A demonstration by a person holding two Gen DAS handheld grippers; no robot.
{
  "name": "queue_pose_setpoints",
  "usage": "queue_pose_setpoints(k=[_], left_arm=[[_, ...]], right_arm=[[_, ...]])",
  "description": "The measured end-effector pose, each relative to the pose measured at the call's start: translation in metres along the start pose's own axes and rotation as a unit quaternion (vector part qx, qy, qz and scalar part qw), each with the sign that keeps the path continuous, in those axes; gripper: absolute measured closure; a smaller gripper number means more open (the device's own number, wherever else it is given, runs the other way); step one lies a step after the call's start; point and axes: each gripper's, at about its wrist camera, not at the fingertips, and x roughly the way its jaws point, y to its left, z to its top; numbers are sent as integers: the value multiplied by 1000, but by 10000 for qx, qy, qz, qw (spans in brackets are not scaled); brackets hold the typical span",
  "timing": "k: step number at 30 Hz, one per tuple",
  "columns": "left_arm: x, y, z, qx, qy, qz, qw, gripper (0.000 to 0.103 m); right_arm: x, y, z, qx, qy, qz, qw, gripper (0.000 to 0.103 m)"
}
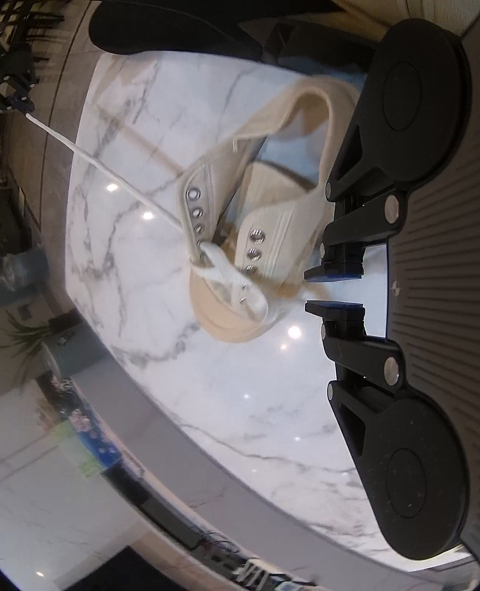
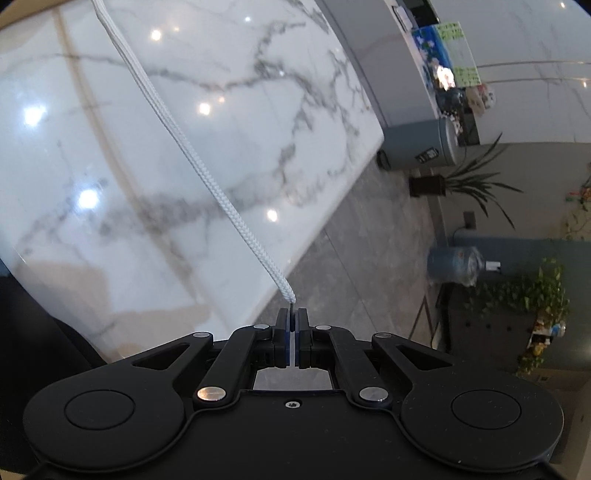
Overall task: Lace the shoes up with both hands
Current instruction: 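Open the left gripper and pull the lace through with the right gripper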
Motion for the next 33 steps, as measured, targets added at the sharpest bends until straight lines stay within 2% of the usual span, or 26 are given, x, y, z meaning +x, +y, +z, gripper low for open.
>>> queue_pose_setpoints(k=[3, 12, 13, 14, 18, 23, 30, 33], left_arm=[[10, 2, 2, 161, -73, -162, 9997, 92], [36, 4, 10, 290, 18, -21, 9996, 91], [38, 4, 10, 267, 86, 11, 9996, 94], [39, 6, 11, 183, 160, 17, 9997, 103], [36, 18, 8, -199, 356, 122, 9991, 103], [27, 30, 2, -352, 592, 406, 9968, 103], [18, 36, 1, -404, 644, 626, 9951, 103], [20, 37, -1, -277, 811, 1096, 9903, 103]], right_arm=[[0, -5, -5, 50, 68, 15, 10000, 102], [1, -8, -9, 73, 115, 66, 9999, 102], [2, -8, -9, 76, 118, 57, 9999, 102], [2, -9, -9, 83, 124, 50, 9999, 102], [7, -13, -10, 122, 205, 1, 9997, 102], [18, -20, -13, 208, 366, -109, 9991, 102], [28, -31, -14, 394, 609, -407, 9965, 102], [24, -34, -12, 463, 573, -583, 9956, 103]])
